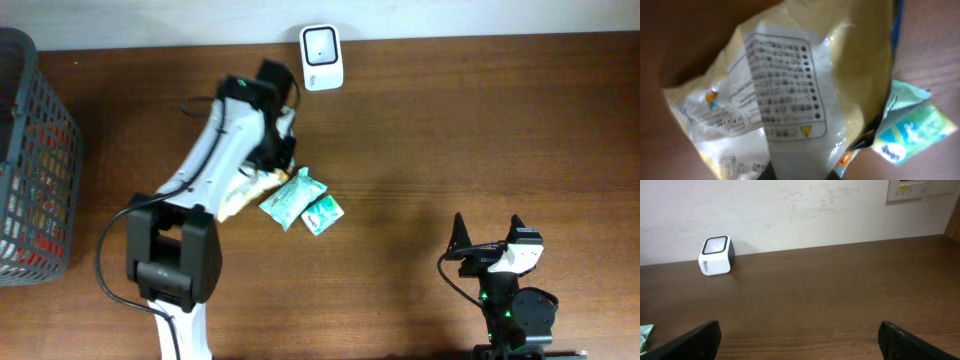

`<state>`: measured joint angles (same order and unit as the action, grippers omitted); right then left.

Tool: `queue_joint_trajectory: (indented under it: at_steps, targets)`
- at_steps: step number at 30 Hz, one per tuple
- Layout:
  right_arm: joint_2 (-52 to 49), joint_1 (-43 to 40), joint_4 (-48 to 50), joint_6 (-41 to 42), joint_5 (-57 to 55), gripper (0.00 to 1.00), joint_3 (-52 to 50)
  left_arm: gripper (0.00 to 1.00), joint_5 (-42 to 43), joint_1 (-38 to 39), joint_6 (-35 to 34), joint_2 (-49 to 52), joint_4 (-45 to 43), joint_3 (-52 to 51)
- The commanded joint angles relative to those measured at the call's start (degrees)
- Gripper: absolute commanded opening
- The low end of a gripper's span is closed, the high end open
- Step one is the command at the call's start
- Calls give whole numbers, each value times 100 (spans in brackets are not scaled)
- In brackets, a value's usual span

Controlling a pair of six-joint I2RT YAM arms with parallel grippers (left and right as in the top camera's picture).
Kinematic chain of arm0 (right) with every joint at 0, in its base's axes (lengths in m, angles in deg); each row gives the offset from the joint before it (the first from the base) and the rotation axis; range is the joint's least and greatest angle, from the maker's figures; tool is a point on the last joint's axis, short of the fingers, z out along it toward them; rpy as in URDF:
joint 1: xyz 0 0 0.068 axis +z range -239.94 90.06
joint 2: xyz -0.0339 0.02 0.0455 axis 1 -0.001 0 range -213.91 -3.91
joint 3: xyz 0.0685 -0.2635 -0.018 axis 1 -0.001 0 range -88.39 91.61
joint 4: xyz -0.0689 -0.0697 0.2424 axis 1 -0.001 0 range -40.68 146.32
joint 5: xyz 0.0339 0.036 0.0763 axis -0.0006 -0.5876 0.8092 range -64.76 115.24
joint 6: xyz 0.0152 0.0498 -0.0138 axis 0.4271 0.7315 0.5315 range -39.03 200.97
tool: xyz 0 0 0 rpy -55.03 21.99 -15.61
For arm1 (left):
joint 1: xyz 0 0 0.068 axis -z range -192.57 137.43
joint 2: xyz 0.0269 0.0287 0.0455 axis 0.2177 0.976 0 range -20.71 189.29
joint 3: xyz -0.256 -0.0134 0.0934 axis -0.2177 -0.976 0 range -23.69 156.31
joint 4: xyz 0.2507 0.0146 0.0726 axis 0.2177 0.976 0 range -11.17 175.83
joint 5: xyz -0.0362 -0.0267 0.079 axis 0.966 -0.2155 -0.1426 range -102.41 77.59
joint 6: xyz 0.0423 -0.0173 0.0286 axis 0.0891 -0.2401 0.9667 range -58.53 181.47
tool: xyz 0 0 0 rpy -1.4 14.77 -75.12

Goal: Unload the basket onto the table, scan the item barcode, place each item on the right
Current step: 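Take cream snack bag from basket with left gripper, drop on table, then lift white tube with gold cap from basket onto table, left gripper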

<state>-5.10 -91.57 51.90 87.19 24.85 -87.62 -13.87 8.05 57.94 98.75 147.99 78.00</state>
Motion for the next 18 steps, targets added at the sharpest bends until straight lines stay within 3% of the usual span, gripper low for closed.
queue_joint_trajectory:
  at_steps: [1, 3, 6, 8, 12, 15, 18]
  targets:
    - [35, 4, -11, 22, -11, 99, -46, 99, 367, 210, -33, -129, -723, -393]
    - [35, 4, -11, 22, -11, 99, -46, 99, 498, 55, -164, -175, -872, 33]
    - [35, 4, -11, 22, -11, 98, -46, 99, 485, -612, -155, -750, -496, 1517]
    - [35, 4, -11, 22, -11, 99, -46, 99, 151, -1161, -153, -1158, -345, 2190]
    - [35, 4, -11, 22, -11, 98, -46, 99, -157, -3504, -160, -1989, -188, 2518]
    - [35, 4, -11, 22, -11, 98, -46, 99, -164, -5147, -192, -1803, -109, 2452]
    - [35, 4, -11, 22, -11, 99, -46, 99, -407, -6131, -391, -1220, -127, 2446]
